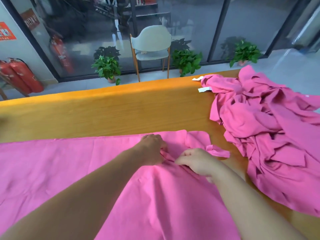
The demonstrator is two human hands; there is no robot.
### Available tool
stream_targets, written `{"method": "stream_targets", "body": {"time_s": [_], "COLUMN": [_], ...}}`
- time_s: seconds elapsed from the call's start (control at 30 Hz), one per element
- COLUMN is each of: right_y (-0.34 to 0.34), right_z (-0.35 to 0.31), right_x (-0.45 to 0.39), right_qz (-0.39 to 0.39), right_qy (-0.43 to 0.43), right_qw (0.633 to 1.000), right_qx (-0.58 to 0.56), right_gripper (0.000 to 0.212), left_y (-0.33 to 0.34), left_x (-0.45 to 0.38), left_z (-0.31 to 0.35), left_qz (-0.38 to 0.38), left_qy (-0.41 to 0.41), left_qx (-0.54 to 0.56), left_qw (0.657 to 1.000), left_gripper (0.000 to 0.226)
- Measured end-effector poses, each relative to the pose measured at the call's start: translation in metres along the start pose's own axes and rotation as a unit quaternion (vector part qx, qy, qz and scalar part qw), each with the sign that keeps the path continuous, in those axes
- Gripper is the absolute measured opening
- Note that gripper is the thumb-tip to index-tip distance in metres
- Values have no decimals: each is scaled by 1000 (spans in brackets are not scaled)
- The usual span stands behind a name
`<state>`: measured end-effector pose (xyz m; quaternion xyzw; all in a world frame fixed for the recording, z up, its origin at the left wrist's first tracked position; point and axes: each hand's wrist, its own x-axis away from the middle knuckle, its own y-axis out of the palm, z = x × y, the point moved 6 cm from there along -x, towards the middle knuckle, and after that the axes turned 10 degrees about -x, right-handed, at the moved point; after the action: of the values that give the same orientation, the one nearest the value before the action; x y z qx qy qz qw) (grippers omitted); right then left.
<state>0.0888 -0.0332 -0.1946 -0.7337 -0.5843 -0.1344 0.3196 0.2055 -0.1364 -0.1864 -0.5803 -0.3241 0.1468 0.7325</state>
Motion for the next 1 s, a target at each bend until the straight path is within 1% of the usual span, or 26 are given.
{"method": "stream_targets", "body": {"time_s": [0.07, 0.13, 0.2, 0.23, 0.27, 0.3, 0.33, 0.37, 0.4, 0.47, 0.5, 0.53, 0.57, 0.6, 0.63, 0.67, 0.7, 0.73, 0.77, 0.83, 0.87, 0.93, 0.97, 1.0], "right_y": [-6, -12, -16, -23, -34, -45, -57, -67, -75, -82, -80, -75, -67, -58, -50, -45, -43, -43, -45, -55, -63, -79, -88, -95], "right_z": [6, 13, 14, 13, 13, 12, 11, 10, 11, 3, -2, -4, -3, 2, 6, 12, 18, 22, 24, 23, 20, 14, 12, 8], "right_x": [-8, -18, -28, -34, -41, -46, -49, -50, -51, -38, -29, -19, -12, -7, 0, 5, 8, 10, 10, 8, 6, -3, -10, -17], "right_qz": [14, 23, 35, 59, 98, 139, 180, 216, 248, 311, 318, 297, 247, 180, 116, 67, 40, 35, 42, 86, 118, 181, 211, 242], "right_qy": [23, 45, 26, -12, -59, -97, -123, -140, -156, -198, -209, -200, -165, -113, -71, -40, -24, -18, -20, -44, -60, -90, -101, -111], "right_qw": [998, 995, 992, 993, 992, 985, 970, 952, 937, 911, 909, 922, 943, 962, 970, 974, 976, 977, 979, 982, 984, 979, 971, 962], "right_qx": [-54, -81, -115, -100, -49, 27, 108, 165, 192, 186, 168, 149, 149, 173, 200, 214, 215, 209, 198, 161, 117, -15, -57, -61], "right_gripper": [11, 16, 25, 29, 34, 38, 41, 43, 44, 38, 32, 25, 17, 11, 16, 28, 39, 44, 45, 41, 36, 34, 32, 30], "left_y": [1, 1, 0, 1, 2, 4, 4, 4, 4, 5, 6, 7, 8, 7, 5, 2, 0, -3, -6, -9, -11, -12, -13, -14], "left_x": [-1, -3, -5, -8, -10, -12, -14, -17, -21, -25, -26, -27, -29, -30, -30, -30, -31, -31, -32, -33, -34, -38, -40, -43], "left_z": [7, 12, 17, 19, 22, 25, 27, 28, 30, 33, 34, 34, 32, 29, 26, 23, 20, 19, 19, 18, 17, 10, 6, 2], "left_qz": [-15, -10, -4, -7, -15, -24, -31, -38, -45, -57, -64, -68, -65, -56, -45, -32, -17, -2, 13, 47, 67, 107, 134, 159], "left_qy": [3, 0, 1, 7, 16, 24, 29, 32, 35, 45, 52, 58, 59, 55, 46, 35, 30, 31, 34, 36, 34, 18, 8, -2], "left_qx": [20, 31, 39, 34, 25, 16, 14, 17, 24, 28, 31, 43, 68, 106, 148, 183, 204, 213, 216, 228, 239, 263, 255, 224], "left_qw": [1000, 999, 999, 999, 999, 999, 999, 999, 998, 997, 996, 995, 994, 991, 987, 982, 978, 977, 976, 972, 968, 959, 958, 961], "left_gripper": [32, 30, 30, 30, 30, 30, 29, 26, 22, 17, 16, 15, 13, 11, 9, 9, 9, 10, 11, 9, 8, 6, 12, 22]}}
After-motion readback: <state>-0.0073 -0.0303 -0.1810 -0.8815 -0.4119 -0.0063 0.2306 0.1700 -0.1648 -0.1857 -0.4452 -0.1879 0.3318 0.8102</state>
